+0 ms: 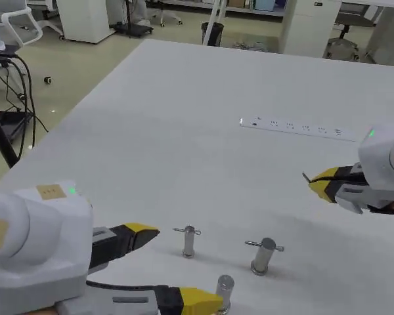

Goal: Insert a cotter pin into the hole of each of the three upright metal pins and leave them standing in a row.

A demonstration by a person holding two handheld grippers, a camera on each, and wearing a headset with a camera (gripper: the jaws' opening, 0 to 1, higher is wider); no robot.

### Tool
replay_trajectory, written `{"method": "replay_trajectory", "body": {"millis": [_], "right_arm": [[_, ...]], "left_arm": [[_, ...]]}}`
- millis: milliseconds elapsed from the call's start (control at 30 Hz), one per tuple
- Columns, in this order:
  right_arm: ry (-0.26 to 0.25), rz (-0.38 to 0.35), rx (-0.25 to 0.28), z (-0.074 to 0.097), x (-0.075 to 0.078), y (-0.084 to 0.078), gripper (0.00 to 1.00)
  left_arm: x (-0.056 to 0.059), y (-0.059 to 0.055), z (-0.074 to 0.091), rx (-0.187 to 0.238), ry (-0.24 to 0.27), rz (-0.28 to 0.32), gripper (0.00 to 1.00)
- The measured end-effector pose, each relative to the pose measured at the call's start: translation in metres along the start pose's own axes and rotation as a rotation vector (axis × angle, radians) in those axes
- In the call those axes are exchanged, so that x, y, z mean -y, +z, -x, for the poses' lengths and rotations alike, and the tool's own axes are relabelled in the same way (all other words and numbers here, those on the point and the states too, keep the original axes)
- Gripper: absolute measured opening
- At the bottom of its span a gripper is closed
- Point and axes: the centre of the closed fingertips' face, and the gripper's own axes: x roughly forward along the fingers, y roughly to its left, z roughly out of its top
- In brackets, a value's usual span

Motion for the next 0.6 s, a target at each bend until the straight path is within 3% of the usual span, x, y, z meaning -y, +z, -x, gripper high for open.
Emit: {"method": "replay_trajectory", "body": {"millis": [100,200,400,600], "right_arm": [[-0.004,0.086,0.023,0.009,-0.008,0.009,0.0],[-0.011,0.104,0.024,0.015,-0.017,0.012,0.0],[-0.037,0.171,0.061,0.029,-0.031,0.024,0.0],[-0.052,0.213,0.09,0.039,-0.043,0.036,0.0]], "left_arm": [[0.004,0.004,-0.003,-0.019,-0.03,-0.017,0.72],[0.007,0.01,-0.005,-0.024,-0.048,-0.037,0.71],[0.008,0.032,-0.012,0.009,-0.065,-0.038,0.68],[0.011,0.045,-0.02,0.025,-0.091,-0.016,0.62]]}}
